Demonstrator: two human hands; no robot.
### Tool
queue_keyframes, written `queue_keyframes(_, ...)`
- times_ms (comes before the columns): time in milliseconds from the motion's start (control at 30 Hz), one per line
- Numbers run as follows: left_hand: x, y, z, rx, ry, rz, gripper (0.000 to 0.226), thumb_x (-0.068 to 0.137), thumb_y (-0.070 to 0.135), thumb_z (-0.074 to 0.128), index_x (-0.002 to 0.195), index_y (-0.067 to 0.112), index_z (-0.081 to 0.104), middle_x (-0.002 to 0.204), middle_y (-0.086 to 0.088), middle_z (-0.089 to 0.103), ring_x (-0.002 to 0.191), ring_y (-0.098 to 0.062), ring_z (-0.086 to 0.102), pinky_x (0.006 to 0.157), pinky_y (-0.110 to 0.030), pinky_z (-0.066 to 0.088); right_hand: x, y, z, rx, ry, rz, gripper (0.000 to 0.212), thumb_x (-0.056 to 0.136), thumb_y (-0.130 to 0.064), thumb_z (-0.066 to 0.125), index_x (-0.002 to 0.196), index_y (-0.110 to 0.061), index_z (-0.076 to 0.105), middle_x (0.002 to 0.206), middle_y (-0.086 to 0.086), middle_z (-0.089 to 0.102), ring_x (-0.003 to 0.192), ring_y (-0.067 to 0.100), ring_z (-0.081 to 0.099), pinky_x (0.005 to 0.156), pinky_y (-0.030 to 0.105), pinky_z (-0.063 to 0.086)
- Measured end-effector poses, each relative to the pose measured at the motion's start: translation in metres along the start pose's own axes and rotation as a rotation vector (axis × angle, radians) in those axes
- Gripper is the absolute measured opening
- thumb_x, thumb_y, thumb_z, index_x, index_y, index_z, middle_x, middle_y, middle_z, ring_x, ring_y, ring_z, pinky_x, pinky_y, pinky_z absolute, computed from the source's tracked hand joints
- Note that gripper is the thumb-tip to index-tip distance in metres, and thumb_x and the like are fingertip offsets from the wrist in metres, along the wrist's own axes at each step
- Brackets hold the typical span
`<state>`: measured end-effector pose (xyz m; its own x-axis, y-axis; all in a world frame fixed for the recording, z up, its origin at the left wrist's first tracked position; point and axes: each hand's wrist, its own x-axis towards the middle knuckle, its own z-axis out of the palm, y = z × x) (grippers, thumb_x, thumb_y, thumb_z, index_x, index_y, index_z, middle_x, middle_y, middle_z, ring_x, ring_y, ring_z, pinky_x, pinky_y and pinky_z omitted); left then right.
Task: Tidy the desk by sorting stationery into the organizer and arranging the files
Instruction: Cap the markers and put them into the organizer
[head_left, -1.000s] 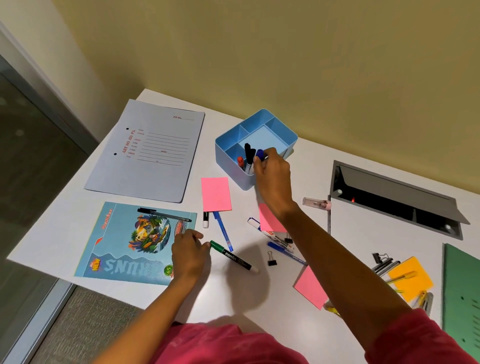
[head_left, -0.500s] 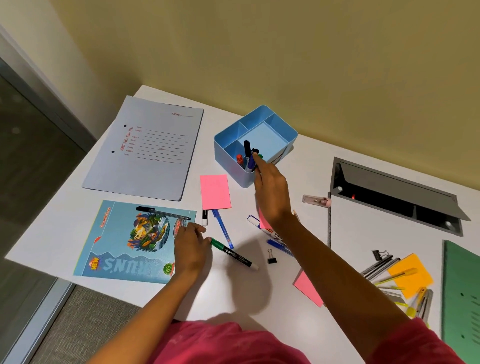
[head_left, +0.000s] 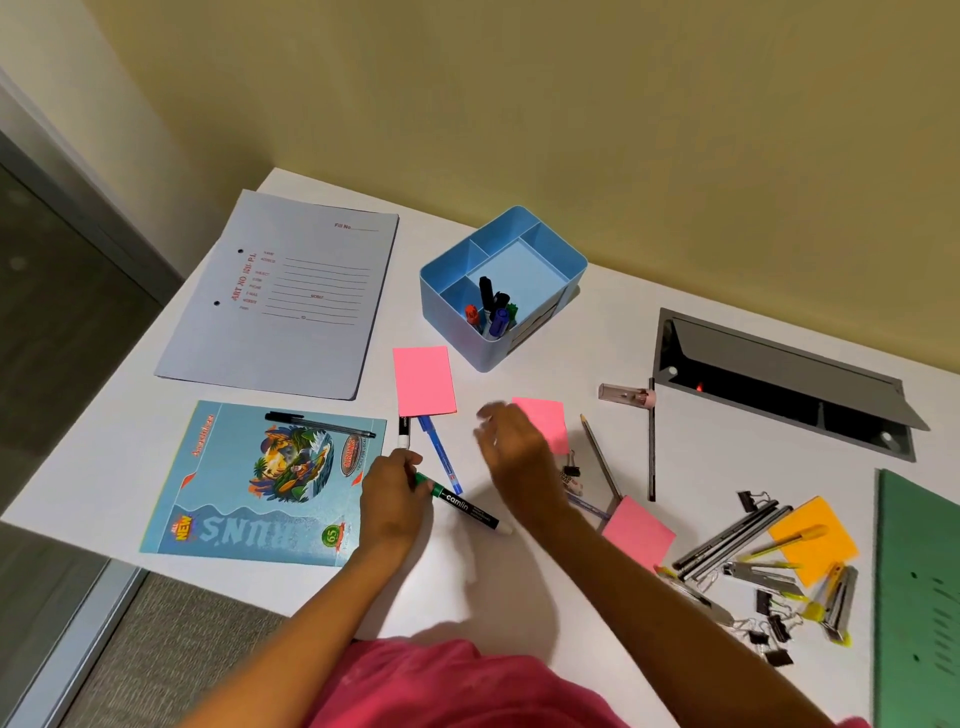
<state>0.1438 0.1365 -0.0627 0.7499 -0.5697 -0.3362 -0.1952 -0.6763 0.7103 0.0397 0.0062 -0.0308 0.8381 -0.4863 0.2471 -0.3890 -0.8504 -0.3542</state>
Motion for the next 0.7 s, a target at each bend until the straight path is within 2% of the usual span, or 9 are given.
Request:
queue_keyframes(100, -0.001, 0.003, 0.0, -0.012, 0.006, 0.026, 0.026, 0.079, 0.001, 0.068, 0.105, 0.007, 0.064, 0.097, -0.011, 0.06, 0.086, -0.023, 0.059, 0.079, -0.031, 0.047, -0.024, -0.019, 0.007, 0.217, -0.324, 0.256, 0.03, 0.088, -0.024, 0.064, 0.113, -0.007, 0.059, 0.11, 0.01, 0.059, 0.1, 0.022, 0.056, 0.085, 0.03, 0.05)
queue_keyframes(167, -0.002, 0.004, -0.001, -0.027, 0.016, 0.045, 0.023, 0.079, -0.006, 0.064, 0.099, 0.006, 0.065, 0.092, -0.009, 0.062, 0.086, -0.023, 0.059, 0.08, -0.033, 0.049, -0.036, -0.028, 0.018, 0.154, -0.433, 0.291, 0.042, 0.087, -0.033, 0.064, 0.119, -0.009, 0.055, 0.112, 0.009, 0.058, 0.102, 0.022, 0.055, 0.085, 0.028, 0.049)
queue_keyframes(233, -0.003, 0.004, -0.001, -0.037, 0.03, 0.058, 0.023, 0.078, -0.01, 0.06, 0.095, 0.005, 0.066, 0.089, -0.007, 0.064, 0.085, -0.022, 0.06, 0.079, -0.03, 0.049, -0.042, -0.029, 0.023, 0.121, -0.43, 0.28, 0.04, 0.088, -0.029, 0.064, 0.122, -0.012, 0.052, 0.113, 0.007, 0.056, 0.103, 0.022, 0.055, 0.082, 0.028, 0.05)
queue_keyframes(400, -0.005, 0.003, -0.002, -0.076, 0.055, 0.064, 0.021, 0.082, -0.009, 0.058, 0.093, 0.007, 0.066, 0.087, -0.005, 0.066, 0.078, -0.017, 0.062, 0.066, -0.012, 0.041, -0.039, -0.025, 0.021, 0.123, -0.348, 0.279, 0.031, 0.089, -0.01, 0.06, 0.119, -0.006, 0.054, 0.109, 0.011, 0.062, 0.099, 0.025, 0.058, 0.081, 0.03, 0.051)
queue_keyframes(467, -0.005, 0.002, -0.003, -0.07, 0.07, 0.077, 0.022, 0.083, -0.007, 0.056, 0.097, 0.007, 0.065, 0.089, -0.006, 0.066, 0.082, -0.02, 0.063, 0.07, -0.017, 0.042, -0.032, -0.022, 0.017, 0.135, -0.231, 0.233, 0.036, 0.086, -0.005, 0.061, 0.121, 0.0, 0.054, 0.108, 0.017, 0.064, 0.097, 0.03, 0.063, 0.081, 0.035, 0.055)
queue_keyframes(500, -0.005, 0.002, -0.004, -0.056, 0.078, 0.091, 0.023, 0.083, -0.006, 0.055, 0.099, 0.007, 0.065, 0.091, -0.006, 0.066, 0.085, -0.022, 0.062, 0.074, -0.021, 0.042, -0.028, -0.02, 0.011, 0.185, -0.189, 0.253, 0.042, 0.086, -0.006, 0.06, 0.127, 0.0, 0.049, 0.115, 0.017, 0.061, 0.102, 0.03, 0.062, 0.085, 0.035, 0.054)
queue_keyframes(600, -0.004, 0.001, -0.004, 0.016, 0.087, 0.147, 0.026, 0.084, -0.003, 0.055, 0.107, 0.006, 0.063, 0.1, -0.008, 0.065, 0.092, -0.024, 0.059, 0.079, -0.027, 0.042, -0.006, -0.018, -0.014, 0.339, -0.143, 0.353, 0.058, 0.093, -0.015, 0.049, 0.146, -0.017, 0.024, 0.137, 0.009, 0.048, 0.119, 0.023, 0.05, 0.098, 0.032, 0.043)
queue_keyframes(700, -0.002, -0.001, -0.004, 0.069, 0.103, 0.173, 0.026, 0.084, -0.002, 0.054, 0.108, 0.006, 0.061, 0.1, -0.012, 0.063, 0.094, -0.027, 0.057, 0.078, -0.034, 0.045, 0.023, -0.019, -0.034, 0.38, 0.055, 0.341, 0.064, 0.093, -0.015, 0.051, 0.144, -0.03, 0.017, 0.135, 0.009, 0.051, 0.104, 0.025, 0.062, 0.085, 0.036, 0.056)
